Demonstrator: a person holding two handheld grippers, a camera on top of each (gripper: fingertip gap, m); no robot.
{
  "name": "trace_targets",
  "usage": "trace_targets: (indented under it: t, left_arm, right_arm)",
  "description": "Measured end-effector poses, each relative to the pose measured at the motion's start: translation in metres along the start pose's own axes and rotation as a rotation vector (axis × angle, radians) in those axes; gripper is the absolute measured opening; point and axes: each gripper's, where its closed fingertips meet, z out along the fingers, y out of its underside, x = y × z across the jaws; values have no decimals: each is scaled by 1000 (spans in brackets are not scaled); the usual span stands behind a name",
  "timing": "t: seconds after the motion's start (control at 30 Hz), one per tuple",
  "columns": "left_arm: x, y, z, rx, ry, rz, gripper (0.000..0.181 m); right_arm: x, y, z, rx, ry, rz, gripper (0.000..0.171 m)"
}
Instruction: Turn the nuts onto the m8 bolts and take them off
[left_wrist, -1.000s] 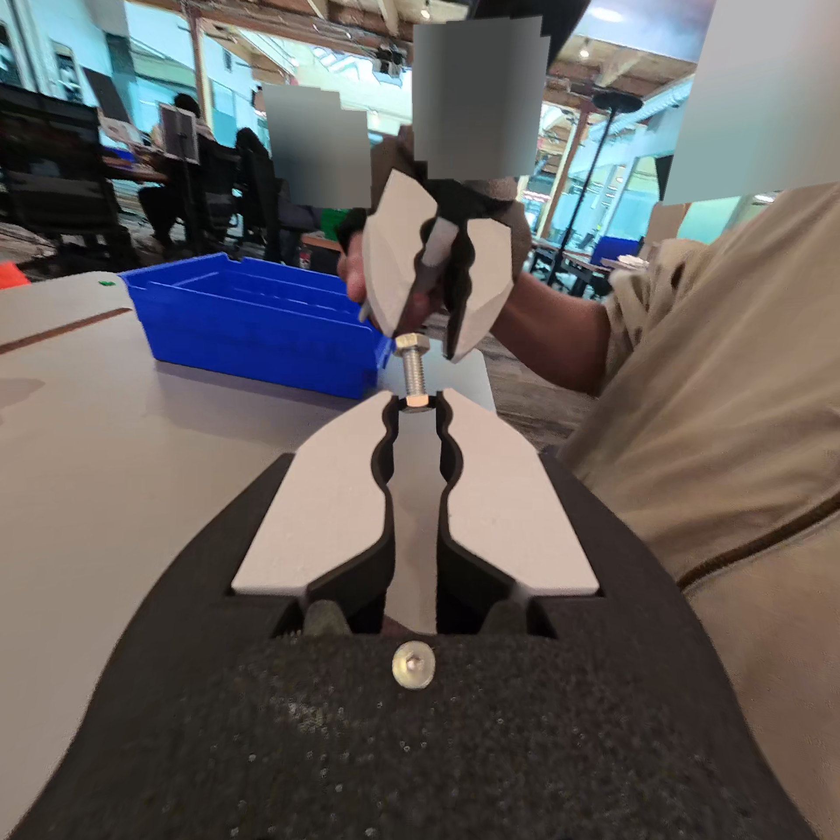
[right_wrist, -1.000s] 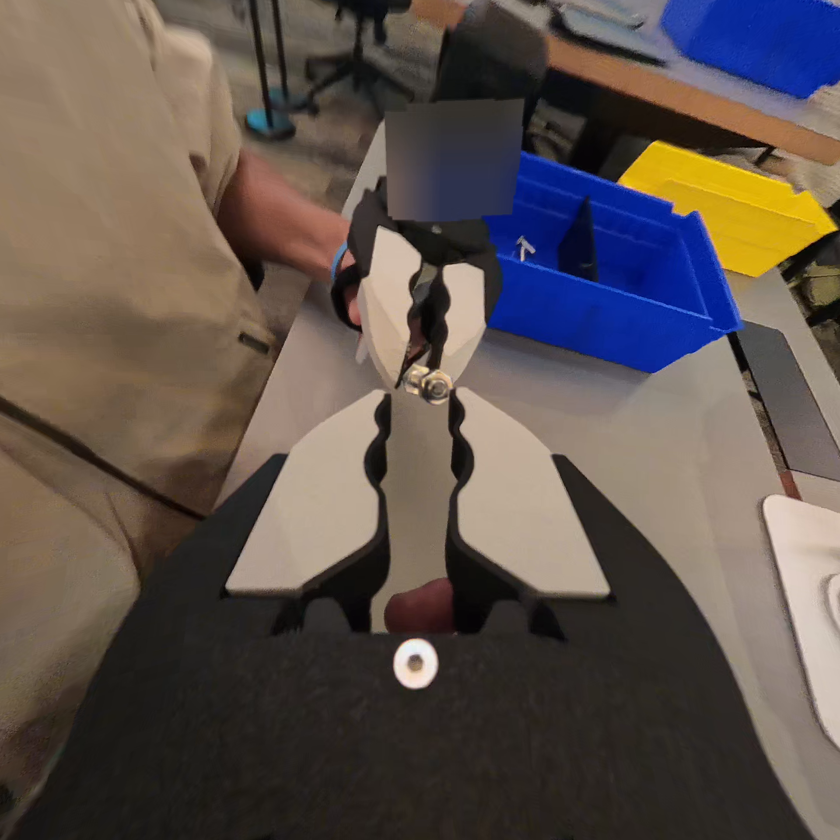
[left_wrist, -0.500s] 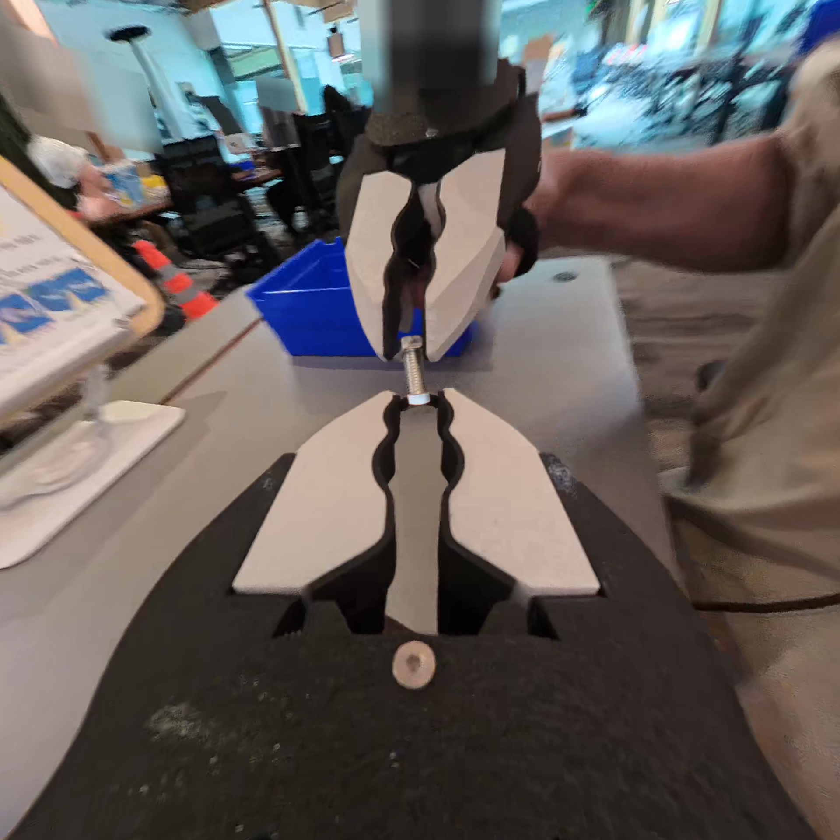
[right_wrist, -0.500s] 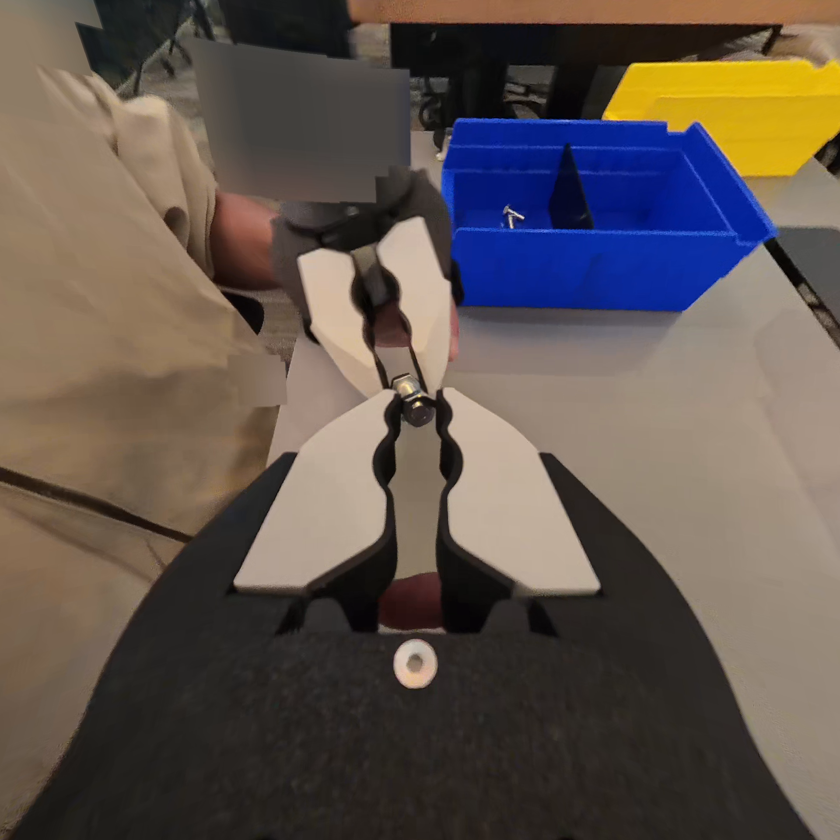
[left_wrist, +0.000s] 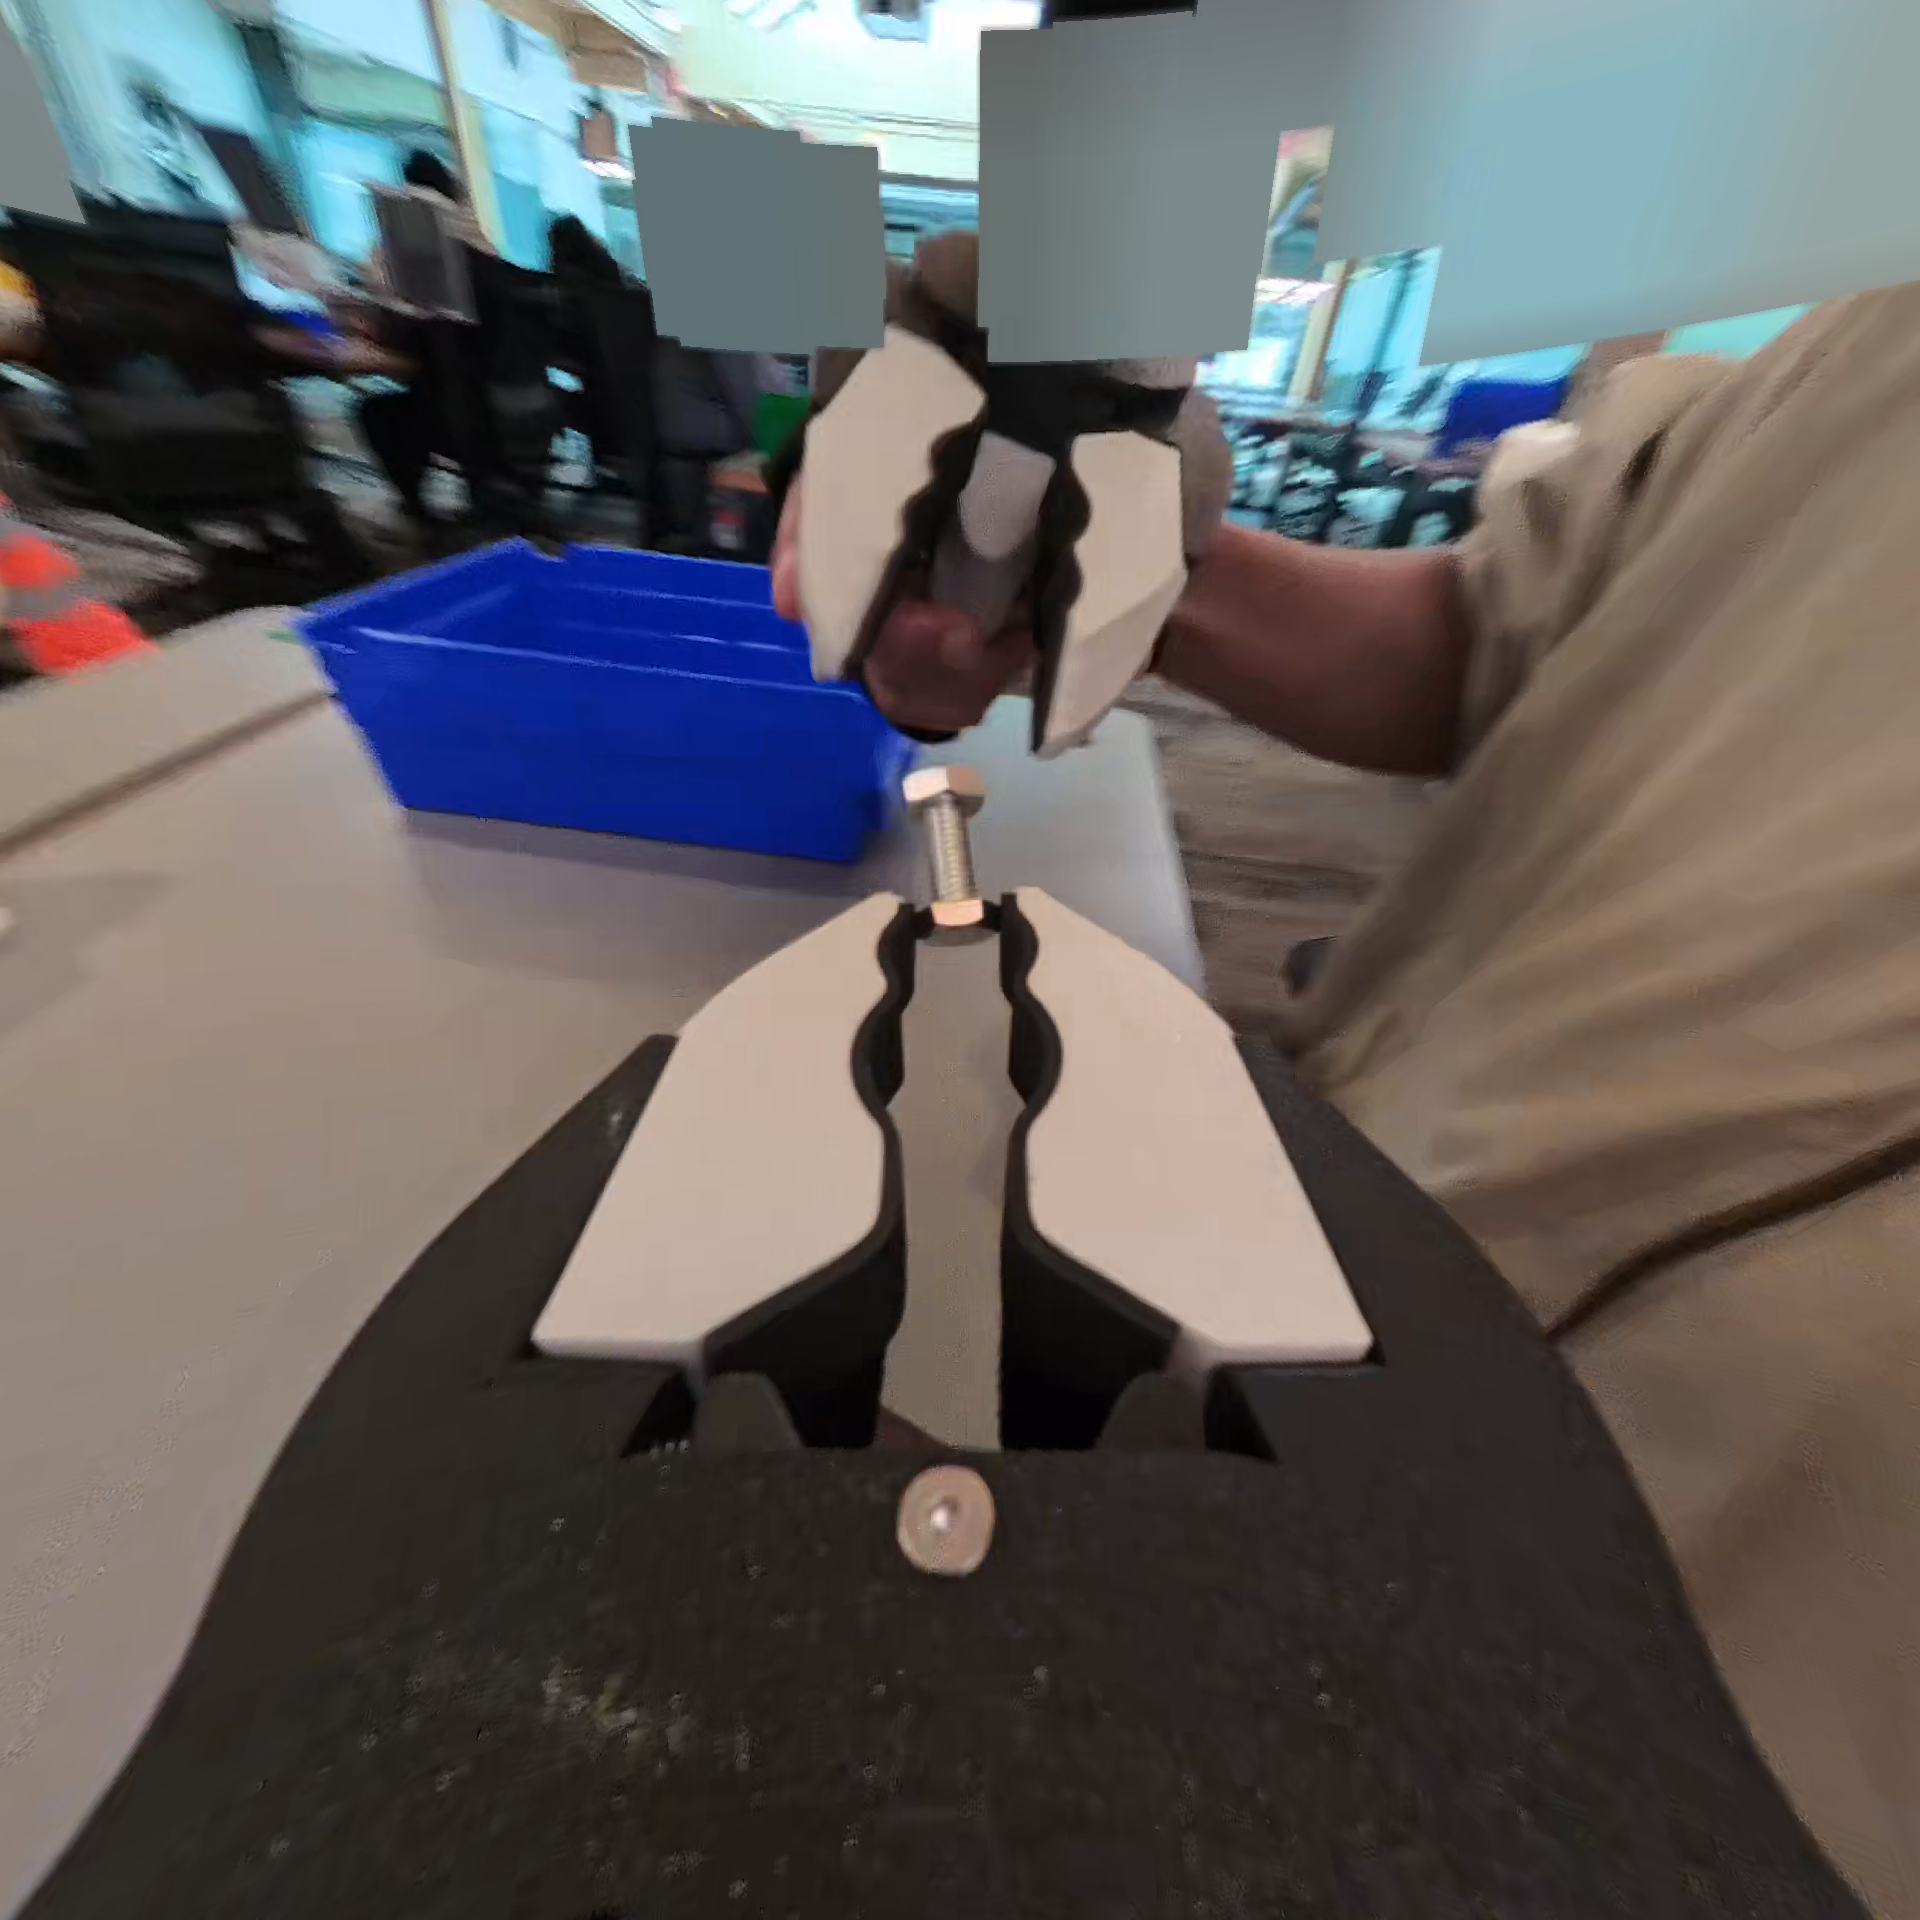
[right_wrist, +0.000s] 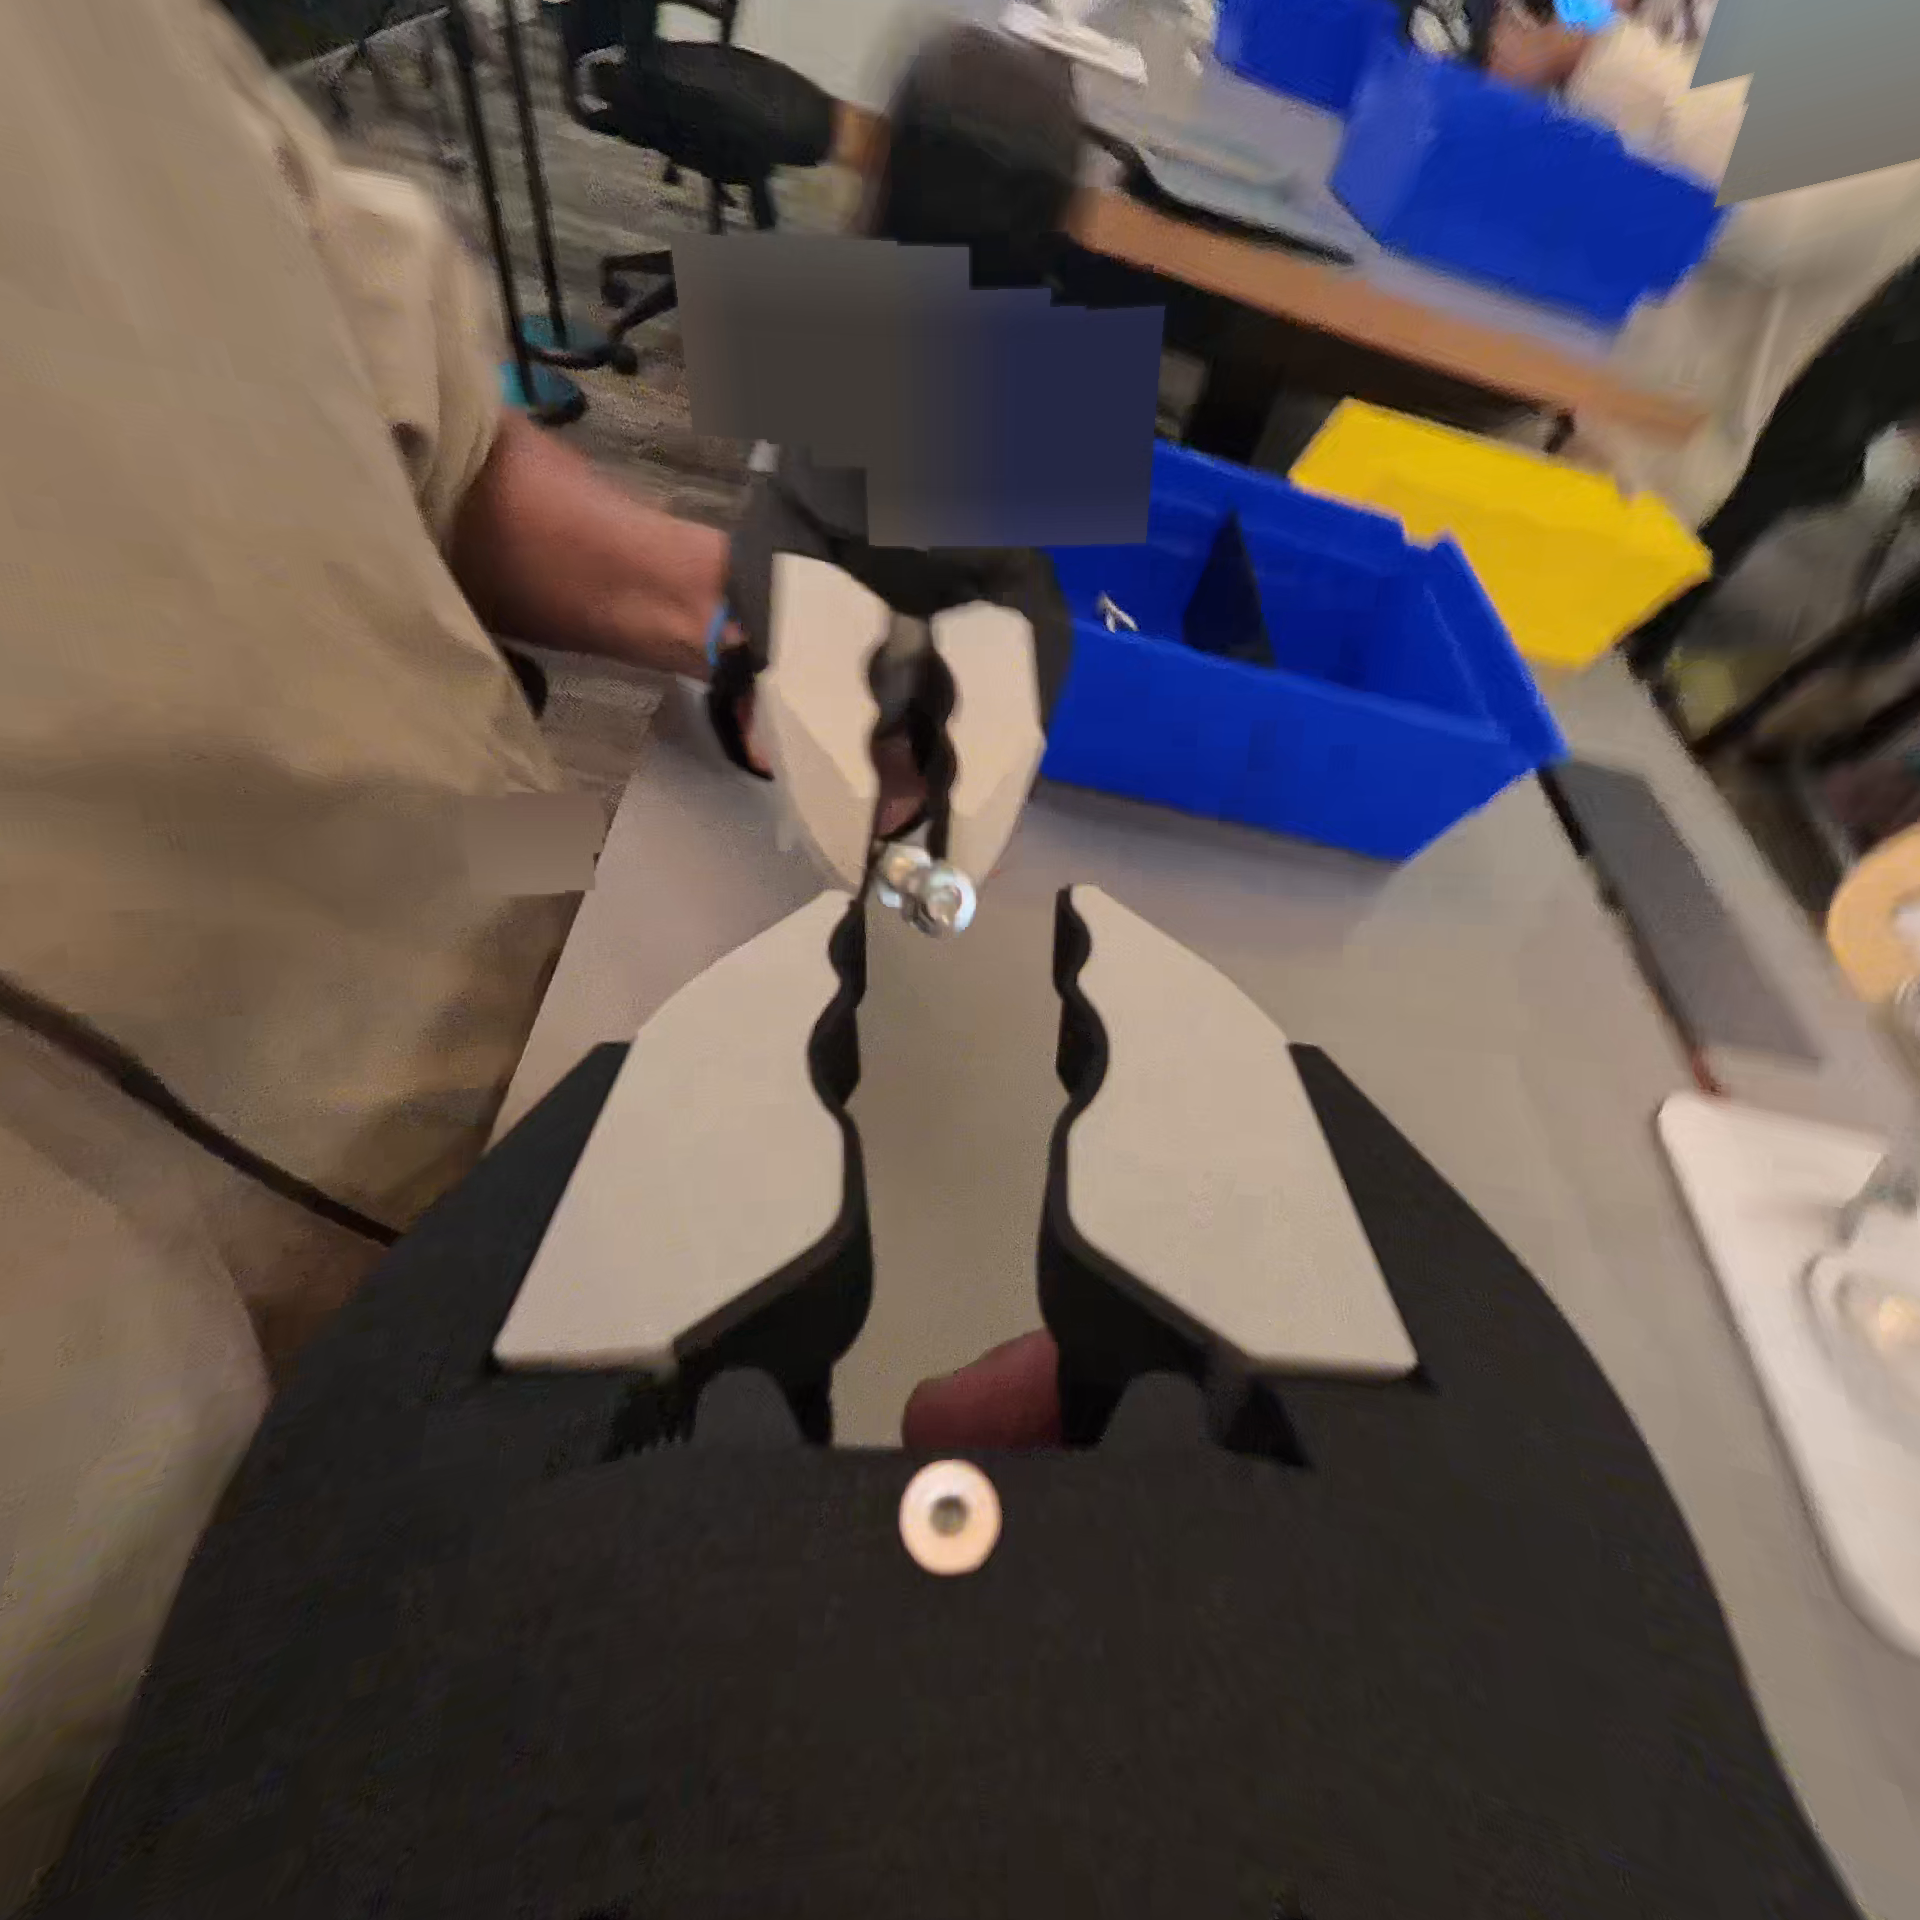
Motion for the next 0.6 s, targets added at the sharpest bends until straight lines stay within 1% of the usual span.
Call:
trace_targets:
  t: [0.07, 0.1, 0.2, 0.3, 0.37, 0.4, 0.5, 0.6]
  left_arm:
    - [1, -1, -1, 30, 60, -71, 15]
    - [4, 1, -2, 26, 104, -98, 15]
    - [10, 4, -1, 3, 161, -102, 15]
    - [18, 2, 1, 0, 203, -97, 15]
    - [20, 1, 1, 0, 211, -92, 15]
    - [19, 2, 2, -7, 203, -79, 15]
    - [14, 0, 2, -11, 148, -31, 15]
    - [-1, 1, 4, -63, -24, 125, 15]
  right_arm:
    - [-9, -4, 1, -14, -24, -102, 33]
    - [-12, -3, 3, -30, -38, -129, 35]
    - [-16, -2, 9, -41, -69, -150, 35]
    - [-19, 7, 15, -90, -101, -171, 32]
    - [-21, 9, 17, -99, -116, -177, 25]
    - [-21, 8, 18, -98, -113, -179, 17]
    - [-18, 7, 17, -100, -132, -69, 16]
    - [-7, 14, 20, -118, -91, 57, 16]
